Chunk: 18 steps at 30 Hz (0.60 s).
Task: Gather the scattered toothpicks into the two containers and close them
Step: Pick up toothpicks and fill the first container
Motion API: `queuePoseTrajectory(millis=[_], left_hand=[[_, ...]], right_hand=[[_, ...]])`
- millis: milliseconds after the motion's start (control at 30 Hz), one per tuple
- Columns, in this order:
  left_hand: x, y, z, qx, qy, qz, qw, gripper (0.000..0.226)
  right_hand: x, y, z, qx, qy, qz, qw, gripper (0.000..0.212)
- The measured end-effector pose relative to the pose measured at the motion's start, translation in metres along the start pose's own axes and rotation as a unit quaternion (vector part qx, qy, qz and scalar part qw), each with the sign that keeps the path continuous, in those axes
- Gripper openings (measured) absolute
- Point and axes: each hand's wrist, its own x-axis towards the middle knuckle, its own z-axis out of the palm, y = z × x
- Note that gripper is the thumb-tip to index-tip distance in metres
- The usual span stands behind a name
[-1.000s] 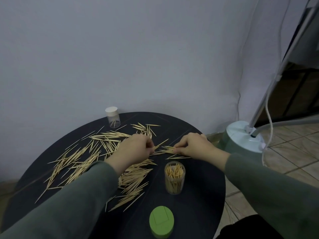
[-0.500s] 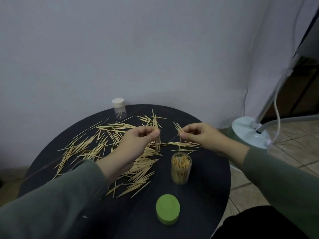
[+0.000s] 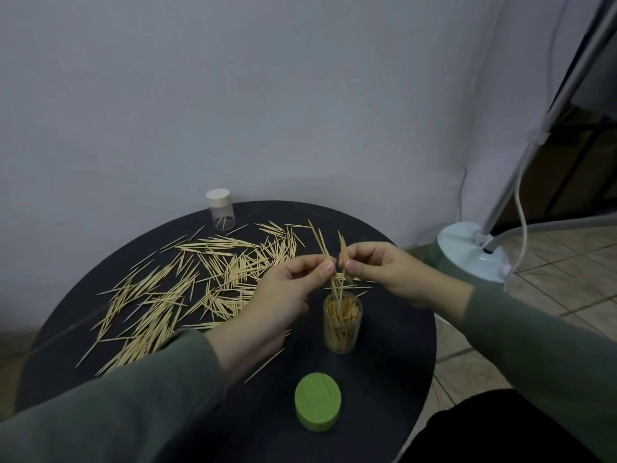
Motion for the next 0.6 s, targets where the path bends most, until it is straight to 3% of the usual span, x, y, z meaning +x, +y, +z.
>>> queuePoseTrajectory(millis=[267, 600], left_hand=[[-0.003, -0.010, -0.004, 0.029, -0.060, 0.008, 0.998, 0.012], [0.001, -0.011, -0.014, 0.164, -0.060, 0.045, 0.984, 0.008]], right_hand=[[-0.002, 0.010, 0.008, 0.023, 0.002, 0.025, 0.999, 0.012], [-0.006, 0.003, -0.001, -0.090, -0.003, 0.009, 0.996, 0.009]])
